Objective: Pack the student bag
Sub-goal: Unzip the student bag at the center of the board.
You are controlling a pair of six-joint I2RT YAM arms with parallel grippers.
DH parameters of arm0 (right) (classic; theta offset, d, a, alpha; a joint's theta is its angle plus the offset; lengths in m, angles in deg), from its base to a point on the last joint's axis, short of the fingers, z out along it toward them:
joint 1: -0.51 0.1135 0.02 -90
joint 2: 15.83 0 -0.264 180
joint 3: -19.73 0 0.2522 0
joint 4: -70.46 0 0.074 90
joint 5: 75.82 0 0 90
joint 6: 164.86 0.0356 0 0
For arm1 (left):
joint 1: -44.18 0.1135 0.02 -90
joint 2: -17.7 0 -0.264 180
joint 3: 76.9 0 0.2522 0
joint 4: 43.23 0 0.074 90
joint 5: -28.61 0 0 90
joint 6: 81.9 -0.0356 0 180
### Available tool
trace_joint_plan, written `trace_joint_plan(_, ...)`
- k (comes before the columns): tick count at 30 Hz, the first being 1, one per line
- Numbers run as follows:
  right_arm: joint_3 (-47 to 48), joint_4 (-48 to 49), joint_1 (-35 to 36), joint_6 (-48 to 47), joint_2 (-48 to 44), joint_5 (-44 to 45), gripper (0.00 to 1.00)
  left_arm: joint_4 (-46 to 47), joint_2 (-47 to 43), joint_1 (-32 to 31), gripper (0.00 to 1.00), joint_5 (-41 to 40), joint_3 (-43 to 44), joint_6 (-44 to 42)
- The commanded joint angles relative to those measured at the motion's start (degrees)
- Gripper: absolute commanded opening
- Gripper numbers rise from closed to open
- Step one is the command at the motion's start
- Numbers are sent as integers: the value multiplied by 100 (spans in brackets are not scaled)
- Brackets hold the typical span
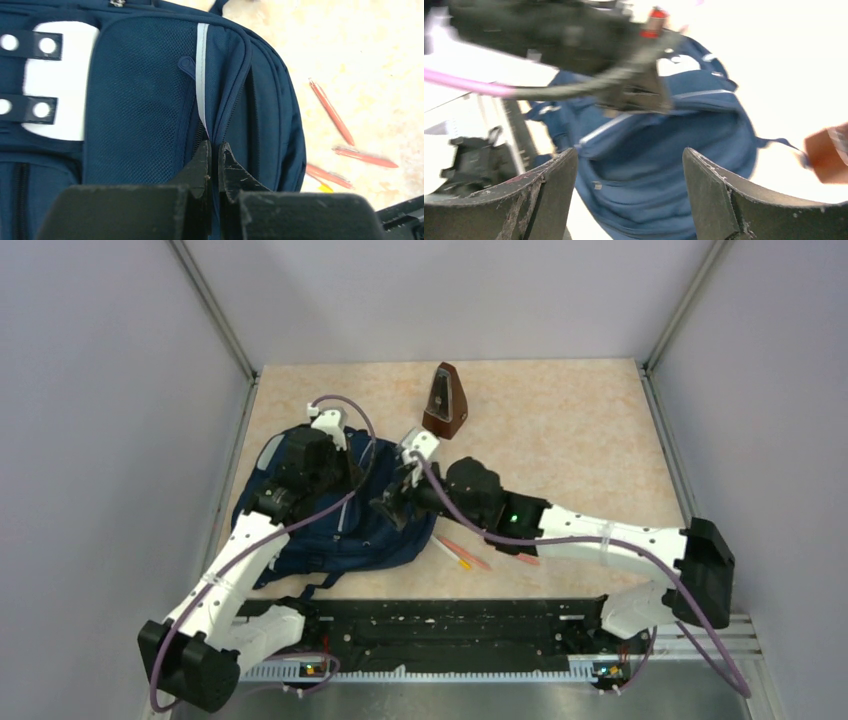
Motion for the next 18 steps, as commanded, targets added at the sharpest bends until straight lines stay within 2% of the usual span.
trace_joint_plan(1, -382, -1060, -671, -150, -354, 472, 75, 164, -390, 11, 0, -581, 319, -503)
trace_joint_plan(7, -747, -1706, -1893, 335, -467, 249, 75, 73, -640, 11, 0, -1082, 406, -742)
trace_joint_plan(11, -894, -2200, -2552, 691, -201, 250, 71, 423, -971, 11, 0, -1289, 92, -833)
trace_joint_plan(18, -1181, -2564, -2729, 908, 368, 309, 61, 542, -1061, 12, 0, -1408, -241, -810)
